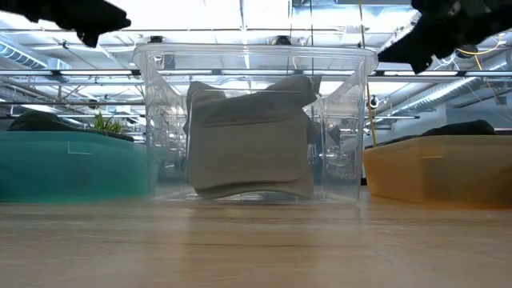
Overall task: Pick & Place hat
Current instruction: Return to Home Position
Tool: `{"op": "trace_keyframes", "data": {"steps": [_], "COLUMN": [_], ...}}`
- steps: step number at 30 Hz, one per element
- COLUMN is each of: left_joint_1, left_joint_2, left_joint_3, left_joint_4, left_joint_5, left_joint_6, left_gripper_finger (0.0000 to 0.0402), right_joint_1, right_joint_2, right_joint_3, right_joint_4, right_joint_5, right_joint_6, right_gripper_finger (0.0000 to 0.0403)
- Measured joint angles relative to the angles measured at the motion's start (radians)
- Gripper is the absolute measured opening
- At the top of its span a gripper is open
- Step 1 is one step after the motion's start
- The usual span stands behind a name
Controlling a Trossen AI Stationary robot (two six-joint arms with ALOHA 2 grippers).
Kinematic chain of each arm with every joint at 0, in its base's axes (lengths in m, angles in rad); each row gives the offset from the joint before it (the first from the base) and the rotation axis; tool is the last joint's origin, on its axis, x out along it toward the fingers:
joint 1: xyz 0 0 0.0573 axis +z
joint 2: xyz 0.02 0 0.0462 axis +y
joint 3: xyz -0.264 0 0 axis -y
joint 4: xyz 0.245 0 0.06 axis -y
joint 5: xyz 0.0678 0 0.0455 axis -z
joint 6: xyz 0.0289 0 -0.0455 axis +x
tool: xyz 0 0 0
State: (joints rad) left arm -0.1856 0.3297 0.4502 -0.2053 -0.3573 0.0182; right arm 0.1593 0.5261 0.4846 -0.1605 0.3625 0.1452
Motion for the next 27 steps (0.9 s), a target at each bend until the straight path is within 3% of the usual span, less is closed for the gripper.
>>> {"op": "trace_keyframes", "data": {"steps": [11, 14, 19, 27], "left_joint_1": [0.001, 0.001, 0.001, 0.001], "left_joint_2": [-0.235, -0.28, -0.326, -0.325], "left_joint_3": [-0.256, -0.324, -0.44, -0.439], "left_joint_4": [0.175, 0.272, 0.386, 0.316], "left_joint_5": [0.054, 0.107, 0.157, 0.156], "left_joint_6": [-0.02, 0.016, 0.05, 0.022], "left_gripper_finger": [0.0125, 0.01, 0.0014, 0.0005], "right_joint_1": [-0.001, 0.0, 0.0, 0.0], "right_joint_2": [-0.286, -0.353, -0.442, -0.484], "right_joint_3": [-0.247, -0.317, -0.408, -0.446], "right_joint_4": [0.173, 0.244, 0.315, 0.268], "right_joint_5": [-0.048, -0.079, -0.103, -0.113], "right_joint_6": [-0.01, -0.029, -0.061, -0.036], "right_gripper_finger": [0.0001, 0.0, 0.0, 0.0]}}
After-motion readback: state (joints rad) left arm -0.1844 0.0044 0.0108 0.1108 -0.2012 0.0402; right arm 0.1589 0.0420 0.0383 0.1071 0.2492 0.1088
